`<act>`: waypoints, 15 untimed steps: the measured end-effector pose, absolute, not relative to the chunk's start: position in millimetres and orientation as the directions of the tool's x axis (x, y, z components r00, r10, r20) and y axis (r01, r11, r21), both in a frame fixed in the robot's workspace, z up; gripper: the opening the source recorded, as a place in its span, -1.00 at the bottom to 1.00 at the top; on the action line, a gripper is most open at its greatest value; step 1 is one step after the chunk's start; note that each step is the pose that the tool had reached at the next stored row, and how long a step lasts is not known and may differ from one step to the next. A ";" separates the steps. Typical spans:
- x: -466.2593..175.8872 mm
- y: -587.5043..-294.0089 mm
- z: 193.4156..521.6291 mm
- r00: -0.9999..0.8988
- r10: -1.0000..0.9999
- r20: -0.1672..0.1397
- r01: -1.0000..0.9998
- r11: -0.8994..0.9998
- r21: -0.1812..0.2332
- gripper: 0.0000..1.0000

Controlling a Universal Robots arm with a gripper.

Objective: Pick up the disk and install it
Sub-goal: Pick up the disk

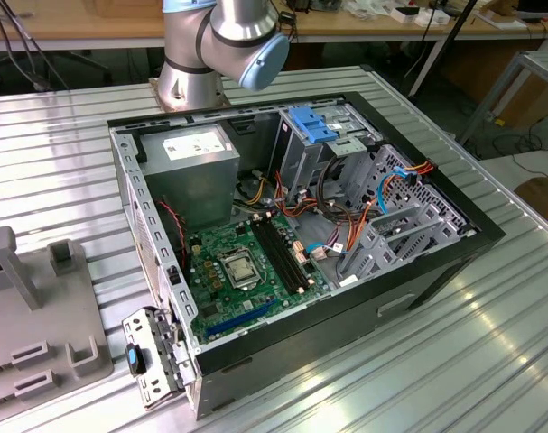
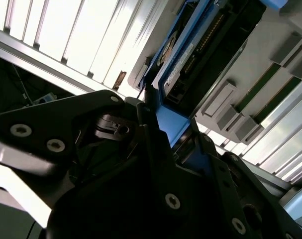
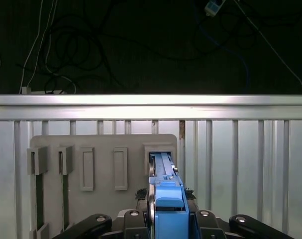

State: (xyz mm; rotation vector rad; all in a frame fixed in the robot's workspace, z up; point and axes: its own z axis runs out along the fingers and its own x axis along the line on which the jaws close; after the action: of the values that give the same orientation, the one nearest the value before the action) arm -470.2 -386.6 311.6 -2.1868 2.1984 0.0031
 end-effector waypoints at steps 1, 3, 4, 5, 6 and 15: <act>-470.2 -386.6 314.0 -0.005 -1.000 -0.030 -1.000 0.006 -0.027 -0.25; -470.2 -386.6 316.7 -0.005 -1.000 -0.030 -1.000 0.006 -0.027 -0.25; -470.2 -386.6 318.1 -0.005 -1.000 -0.030 -1.000 0.006 -0.027 -0.25; -470.2 -386.6 320.0 -0.005 -1.000 -0.030 -1.000 0.006 -0.027 -0.25; -470.1 -386.6 321.5 -0.005 -1.000 -0.030 -1.000 0.006 -0.027 -0.25; -470.2 -386.6 341.9 -0.005 -1.000 -0.030 -1.000 0.006 -0.027 -0.25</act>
State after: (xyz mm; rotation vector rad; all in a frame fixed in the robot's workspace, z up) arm -470.2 -386.6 341.9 -2.1869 2.1986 0.0029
